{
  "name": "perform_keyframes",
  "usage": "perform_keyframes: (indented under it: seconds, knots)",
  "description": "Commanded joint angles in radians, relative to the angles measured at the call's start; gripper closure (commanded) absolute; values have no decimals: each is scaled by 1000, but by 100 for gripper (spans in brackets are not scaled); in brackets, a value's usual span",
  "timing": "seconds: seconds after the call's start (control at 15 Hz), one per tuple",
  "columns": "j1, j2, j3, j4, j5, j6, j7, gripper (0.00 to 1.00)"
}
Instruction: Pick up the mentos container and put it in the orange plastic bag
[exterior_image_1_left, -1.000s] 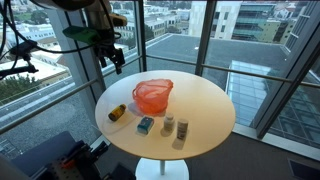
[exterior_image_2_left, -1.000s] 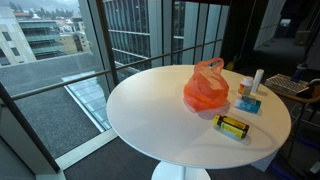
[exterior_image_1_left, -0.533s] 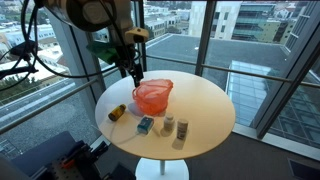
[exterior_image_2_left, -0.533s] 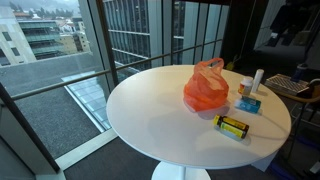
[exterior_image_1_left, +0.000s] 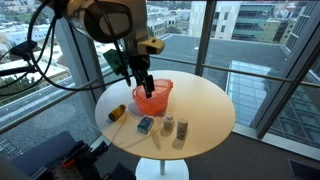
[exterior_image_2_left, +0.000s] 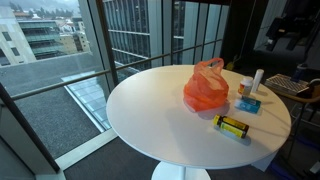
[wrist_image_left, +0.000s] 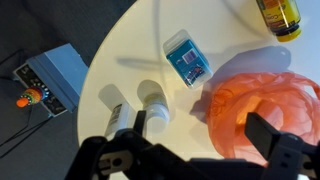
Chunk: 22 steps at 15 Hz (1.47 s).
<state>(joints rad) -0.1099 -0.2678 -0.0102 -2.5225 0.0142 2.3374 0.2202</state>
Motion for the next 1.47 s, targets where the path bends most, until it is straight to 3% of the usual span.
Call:
perform_keyframes:
  seconds: [0.0,0.2,0.4,0.73,1.4]
  knots:
    - [6,6,-7,1,-9,-2,17,0]
    - [6,13,-6,4,-9,-2,28,0]
    - [38,14,-23,0,30,28,-110,0]
    - [72,63,-28,-18,66,110,-235,0]
    - [63,254,-34,-16,49,322,-254,0]
